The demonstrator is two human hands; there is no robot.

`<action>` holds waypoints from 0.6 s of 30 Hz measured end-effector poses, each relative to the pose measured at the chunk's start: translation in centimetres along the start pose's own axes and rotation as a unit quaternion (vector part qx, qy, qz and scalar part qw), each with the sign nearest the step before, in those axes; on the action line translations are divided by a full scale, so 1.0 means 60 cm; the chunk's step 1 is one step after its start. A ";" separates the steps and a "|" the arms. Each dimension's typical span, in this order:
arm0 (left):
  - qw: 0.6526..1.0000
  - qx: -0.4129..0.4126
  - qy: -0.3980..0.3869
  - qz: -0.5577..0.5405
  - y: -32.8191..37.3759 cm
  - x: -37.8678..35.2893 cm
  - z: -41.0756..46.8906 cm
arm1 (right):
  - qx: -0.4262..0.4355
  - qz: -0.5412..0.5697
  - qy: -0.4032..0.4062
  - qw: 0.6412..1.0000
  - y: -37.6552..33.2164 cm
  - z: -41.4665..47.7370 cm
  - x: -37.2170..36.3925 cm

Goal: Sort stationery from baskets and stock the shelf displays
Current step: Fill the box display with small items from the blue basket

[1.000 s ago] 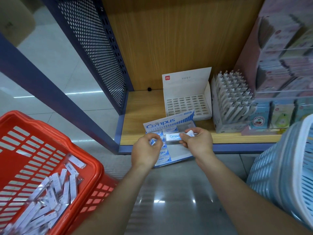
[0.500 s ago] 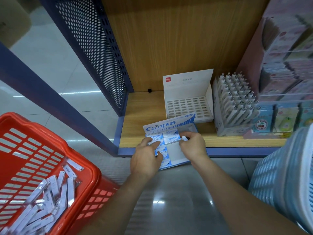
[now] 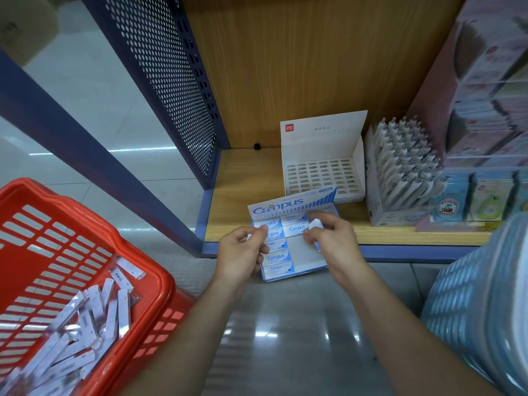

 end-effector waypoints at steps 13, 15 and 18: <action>0.971 0.133 -0.151 -0.133 -0.019 -0.056 -0.044 | -0.023 0.105 -0.109 0.988 0.006 -0.033 -0.006; 0.982 0.103 -0.141 -0.068 -0.021 -0.051 -0.044 | -0.028 0.088 -0.101 0.991 0.010 -0.036 0.000; 0.990 0.059 -0.127 0.011 -0.022 -0.047 -0.045 | -0.035 0.107 -0.119 0.986 0.015 -0.041 -0.005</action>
Point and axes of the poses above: each hand's wrist, its own z-axis towards the middle knuckle, its own x-axis out of the back of the hand, y = z × x, the point moved 8 cm from there along z, towards the middle knuckle, and after that the axes turned 15 degrees about -z, right-handed, at the moved point
